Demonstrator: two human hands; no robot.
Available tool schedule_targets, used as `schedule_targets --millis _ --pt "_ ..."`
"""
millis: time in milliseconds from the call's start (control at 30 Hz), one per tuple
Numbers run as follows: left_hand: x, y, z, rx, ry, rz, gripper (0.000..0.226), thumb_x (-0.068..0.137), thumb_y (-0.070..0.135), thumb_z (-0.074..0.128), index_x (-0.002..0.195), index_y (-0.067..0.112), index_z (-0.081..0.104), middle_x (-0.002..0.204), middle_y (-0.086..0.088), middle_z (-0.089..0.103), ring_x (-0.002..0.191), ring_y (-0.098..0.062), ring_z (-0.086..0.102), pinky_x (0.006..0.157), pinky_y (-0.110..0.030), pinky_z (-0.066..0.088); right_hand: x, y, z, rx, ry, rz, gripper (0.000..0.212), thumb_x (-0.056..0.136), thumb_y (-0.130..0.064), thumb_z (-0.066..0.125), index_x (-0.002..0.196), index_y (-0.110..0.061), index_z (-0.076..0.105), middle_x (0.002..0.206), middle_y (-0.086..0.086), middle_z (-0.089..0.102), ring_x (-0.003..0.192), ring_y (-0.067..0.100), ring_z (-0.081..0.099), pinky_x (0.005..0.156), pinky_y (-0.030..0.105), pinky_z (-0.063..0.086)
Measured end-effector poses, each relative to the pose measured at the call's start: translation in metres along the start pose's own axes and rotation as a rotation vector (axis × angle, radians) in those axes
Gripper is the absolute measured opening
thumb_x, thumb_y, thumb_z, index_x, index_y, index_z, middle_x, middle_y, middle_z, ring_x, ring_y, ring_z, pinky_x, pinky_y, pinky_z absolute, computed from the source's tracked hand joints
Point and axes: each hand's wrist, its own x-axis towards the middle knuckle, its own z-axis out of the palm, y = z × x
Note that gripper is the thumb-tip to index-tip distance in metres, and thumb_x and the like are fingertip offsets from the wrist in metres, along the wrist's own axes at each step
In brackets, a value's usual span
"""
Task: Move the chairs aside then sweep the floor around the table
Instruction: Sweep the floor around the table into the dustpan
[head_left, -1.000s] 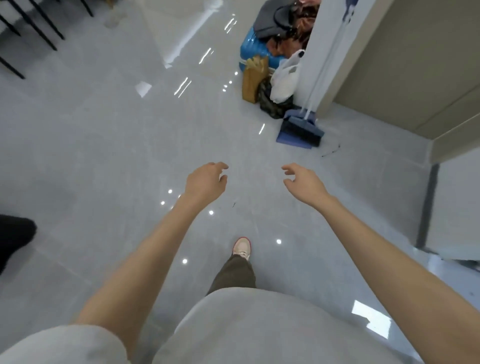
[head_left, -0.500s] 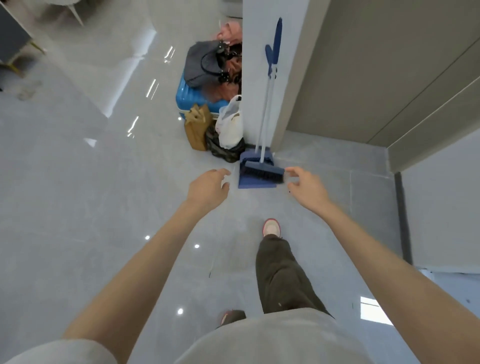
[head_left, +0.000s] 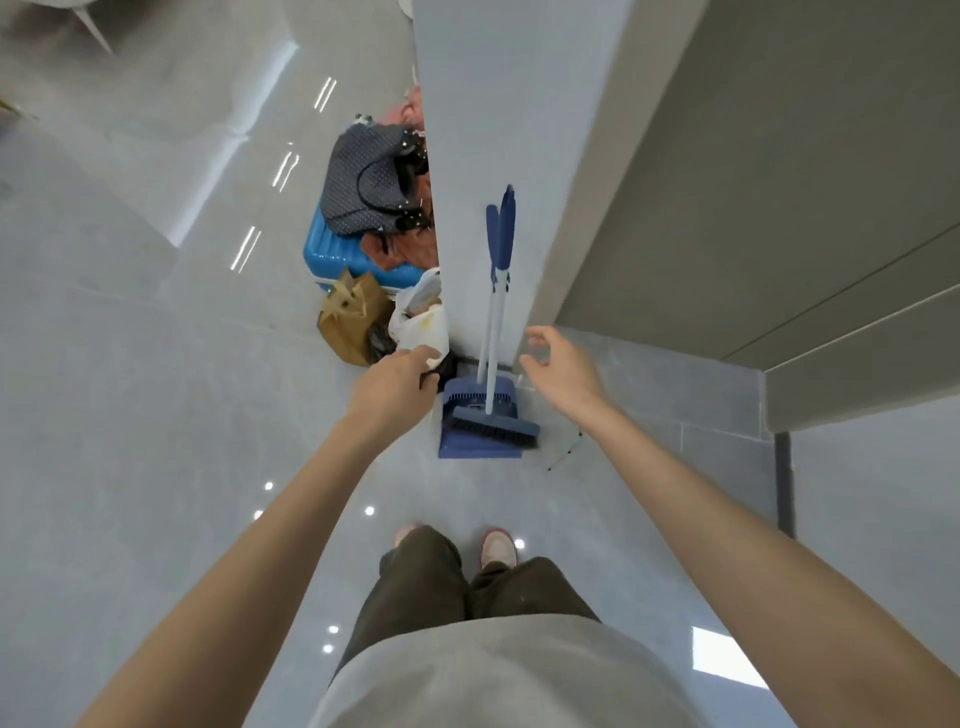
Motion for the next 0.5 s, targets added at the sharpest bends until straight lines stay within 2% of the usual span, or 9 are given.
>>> schedule_targets --millis 133,233,300,367,433,500 --pt "0.065 -0.002 -0.009 -0.010 -0.024 0.049 0.039 0.096 0.026 0.049 0.134 0.026 0.047 0.127 -0.001 0.059 0.108 -0.021 0.060 0.086 -0.039 0.055 0.059 -0.020 -0.007 0.053 0.053 0.029 0.050 0.095 -0.030 0.049 0.144 -0.025 0.037 0.144 -0.007 0.048 0.121 0.020 0.054 0.100 0.034 0.043" --pt "0.115 -0.005 -0.016 0.015 -0.062 0.111 0.040 0.096 0.022 0.048 0.136 0.023 0.045 0.138 -0.003 0.051 0.116 -0.025 0.056 0.091 -0.043 0.053 0.099 -0.038 -0.002 0.112 0.146 0.019 0.052 0.094 -0.032 0.051 0.144 -0.022 0.037 0.143 -0.004 0.048 0.127 0.018 0.050 0.103 0.035 0.042" --pt "0.143 -0.005 -0.021 0.044 -0.092 0.185 0.045 0.097 0.018 0.045 0.141 0.022 0.039 0.144 -0.003 0.045 0.127 -0.026 0.047 0.097 -0.043 0.048 0.120 -0.046 0.004 0.166 0.202 0.030 0.045 0.093 -0.032 0.055 0.135 -0.020 0.046 0.135 -0.005 0.056 0.119 0.018 0.056 0.095 0.034 0.048" --pt "0.176 -0.007 -0.029 0.076 -0.136 0.290 0.051 0.097 0.013 0.043 0.147 0.022 0.032 0.149 -0.002 0.038 0.135 -0.025 0.039 0.103 -0.040 0.041 0.144 -0.054 0.012 0.214 0.258 0.074 0.031 0.092 -0.031 0.057 0.118 -0.015 0.056 0.116 -0.003 0.066 0.103 0.019 0.063 0.081 0.031 0.050" --pt "0.198 -0.011 -0.033 0.103 -0.177 0.390 0.057 0.097 0.008 0.042 0.150 0.021 0.025 0.154 -0.001 0.030 0.139 -0.024 0.032 0.110 -0.036 0.034 0.153 -0.057 0.017 0.167 0.298 0.092 0.024 0.093 -0.031 0.057 0.106 -0.011 0.058 0.099 0.002 0.069 0.087 0.021 0.064 0.070 0.029 0.046" --pt "0.218 -0.014 -0.033 0.117 -0.195 0.462 0.062 0.096 0.006 0.043 0.151 0.020 0.020 0.157 -0.001 0.022 0.142 -0.024 0.027 0.116 -0.036 0.027 0.156 -0.056 0.020 0.056 0.308 0.079 0.025 0.094 -0.033 0.055 0.104 -0.010 0.057 0.092 0.003 0.069 0.080 0.021 0.064 0.066 0.029 0.045"
